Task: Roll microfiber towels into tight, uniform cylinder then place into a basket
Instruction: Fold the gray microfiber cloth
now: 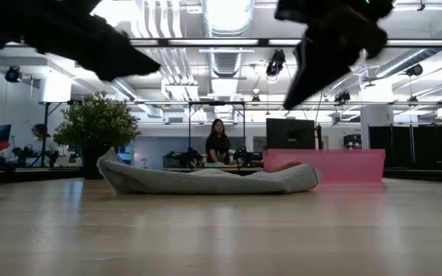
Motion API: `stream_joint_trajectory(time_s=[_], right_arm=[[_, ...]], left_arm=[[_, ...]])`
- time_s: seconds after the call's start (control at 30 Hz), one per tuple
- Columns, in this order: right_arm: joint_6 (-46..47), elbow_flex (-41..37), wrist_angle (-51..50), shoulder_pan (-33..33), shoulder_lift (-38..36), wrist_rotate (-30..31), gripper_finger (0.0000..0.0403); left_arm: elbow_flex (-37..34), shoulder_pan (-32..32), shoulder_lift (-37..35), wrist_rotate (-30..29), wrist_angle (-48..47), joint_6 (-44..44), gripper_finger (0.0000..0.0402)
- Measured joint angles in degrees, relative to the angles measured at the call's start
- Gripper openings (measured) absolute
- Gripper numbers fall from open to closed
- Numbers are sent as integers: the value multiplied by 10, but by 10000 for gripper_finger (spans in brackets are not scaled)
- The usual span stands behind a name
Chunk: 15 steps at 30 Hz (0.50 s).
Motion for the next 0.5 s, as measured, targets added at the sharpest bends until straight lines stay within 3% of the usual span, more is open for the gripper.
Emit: stream_joint_trajectory(time_s=[0.13, 0.27, 0.33, 0.5], right_arm=[[0, -51, 0, -4, 0, 14, 80], [5, -108, 1, -13, -3, 28, 81], [22, -135, 10, -22, -10, 27, 88], [39, -208, 106, -47, -65, 16, 114]], left_arm=[[-52, 3, -103, 136, -90, -215, 168], [-57, 12, -185, 178, -328, -424, 165], [-57, 18, -209, 218, -398, -517, 164], [-80, 18, -222, 312, -429, -607, 164]])
